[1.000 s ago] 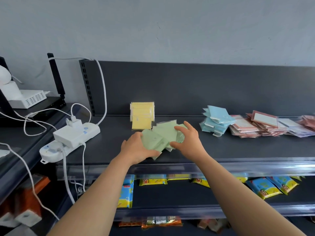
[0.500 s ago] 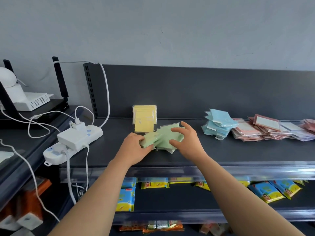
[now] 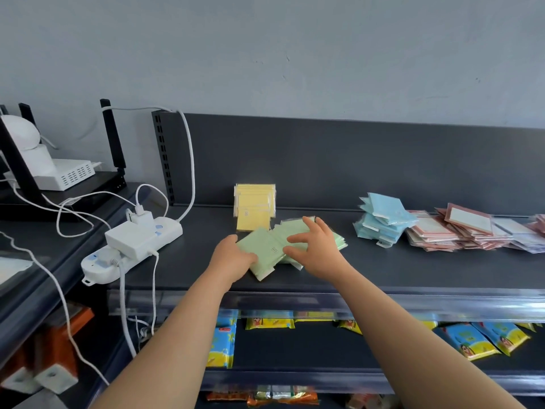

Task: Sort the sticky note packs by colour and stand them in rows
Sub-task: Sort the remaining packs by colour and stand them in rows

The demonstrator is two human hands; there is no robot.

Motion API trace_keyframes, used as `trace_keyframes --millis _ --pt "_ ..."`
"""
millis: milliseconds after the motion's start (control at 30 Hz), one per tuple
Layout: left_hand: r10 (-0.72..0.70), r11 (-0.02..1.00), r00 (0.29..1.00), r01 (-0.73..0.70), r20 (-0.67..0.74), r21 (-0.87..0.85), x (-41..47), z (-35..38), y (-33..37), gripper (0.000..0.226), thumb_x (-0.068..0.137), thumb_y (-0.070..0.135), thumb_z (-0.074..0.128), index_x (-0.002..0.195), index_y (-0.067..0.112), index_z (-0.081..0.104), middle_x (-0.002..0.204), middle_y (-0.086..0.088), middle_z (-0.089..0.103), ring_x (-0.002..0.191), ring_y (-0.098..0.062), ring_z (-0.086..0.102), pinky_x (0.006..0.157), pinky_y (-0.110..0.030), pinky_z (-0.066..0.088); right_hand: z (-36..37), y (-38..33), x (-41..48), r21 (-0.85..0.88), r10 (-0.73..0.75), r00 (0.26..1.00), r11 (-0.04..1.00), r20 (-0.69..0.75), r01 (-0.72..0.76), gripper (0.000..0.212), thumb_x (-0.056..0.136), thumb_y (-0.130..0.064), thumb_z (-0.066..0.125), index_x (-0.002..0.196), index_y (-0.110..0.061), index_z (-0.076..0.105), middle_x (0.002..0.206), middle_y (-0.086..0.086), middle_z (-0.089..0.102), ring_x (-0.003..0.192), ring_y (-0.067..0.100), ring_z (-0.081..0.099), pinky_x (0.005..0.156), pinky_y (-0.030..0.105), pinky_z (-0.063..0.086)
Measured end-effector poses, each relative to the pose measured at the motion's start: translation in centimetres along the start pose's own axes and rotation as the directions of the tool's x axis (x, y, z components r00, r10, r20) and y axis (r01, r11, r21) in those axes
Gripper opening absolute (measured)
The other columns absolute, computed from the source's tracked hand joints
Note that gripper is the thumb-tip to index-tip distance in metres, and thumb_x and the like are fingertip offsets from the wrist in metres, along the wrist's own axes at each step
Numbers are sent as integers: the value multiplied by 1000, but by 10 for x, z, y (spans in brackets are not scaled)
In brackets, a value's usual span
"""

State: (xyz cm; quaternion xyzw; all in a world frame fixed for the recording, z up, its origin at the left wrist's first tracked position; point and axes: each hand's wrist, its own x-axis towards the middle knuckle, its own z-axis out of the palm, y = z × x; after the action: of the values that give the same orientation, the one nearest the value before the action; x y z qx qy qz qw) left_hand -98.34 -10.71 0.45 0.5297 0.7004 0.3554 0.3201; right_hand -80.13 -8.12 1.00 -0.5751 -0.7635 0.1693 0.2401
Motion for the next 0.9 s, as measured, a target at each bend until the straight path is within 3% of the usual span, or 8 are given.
trace_keyframes --millis 67,167,233,333,433,633,767,900 --pt "-123 974 992 117 -21 -195 7 2 0 39 86 5 65 120 3 46 106 -1 49 84 -10 50 69 -22 46 3 -1 1 -71 21 999 997 39 -19 39 92 -43 58 127 -25 62 161 3 12 148 24 -5 120 42 4" --pt "-217 883 976 187 -21 -430 14 6 1 25 79 -5 67 84 3 45 99 -14 53 104 -29 59 94 -45 52 5 1 2 -84 42 999 996 34 -39 39 92 -42 57 128 -25 61 161 2 10 148 24 -7 120 42 3" --pt "-252 812 968 211 -1 -545 14 8 3 27 80 -12 65 79 5 45 94 -15 55 98 -28 60 95 -45 52 5 5 2 -61 48 999 997 19 -47 39 92 -40 59 127 -24 62 161 1 10 148 23 -6 120 41 5" --pt "-247 716 963 259 111 -648 9 11 7 18 83 -17 61 84 0 55 95 -15 63 88 -23 62 80 -32 53 5 14 3 -52 61 998 997 -7 -61 38 89 -37 63 125 -26 63 161 0 12 148 23 -3 120 41 6" --pt "-243 787 964 262 110 -558 11 14 4 22 83 -10 64 103 -2 59 108 -15 64 88 -21 62 67 -26 52 7 19 3 -52 61 998 997 -20 -62 38 89 -39 64 125 -27 63 160 0 14 148 23 0 120 40 7" --pt "-50 887 998 67 50 -458 8 11 17 40 91 -7 52 124 16 51 114 -5 61 102 -22 62 77 -39 58 -4 19 2 -99 5 996 995 -88 -14 47 89 -43 62 133 -27 55 159 0 21 147 22 9 120 39 5" --pt "179 939 983 -156 48 -306 4 -1 28 60 91 0 56 140 33 43 111 -1 66 97 -18 66 81 -36 56 -27 7 5 289 -35 988 954 -151 78 64 92 -29 62 149 -28 33 148 -9 38 137 10 33 108 24 27" --pt "275 913 961 -247 42 -324 3 -2 36 60 91 5 62 141 29 42 115 5 67 94 -11 67 69 -20 49 -39 -6 11 420 -75 996 903 -54 91 40 92 -12 59 131 -22 56 105 -5 68 97 19 64 87 31 50"
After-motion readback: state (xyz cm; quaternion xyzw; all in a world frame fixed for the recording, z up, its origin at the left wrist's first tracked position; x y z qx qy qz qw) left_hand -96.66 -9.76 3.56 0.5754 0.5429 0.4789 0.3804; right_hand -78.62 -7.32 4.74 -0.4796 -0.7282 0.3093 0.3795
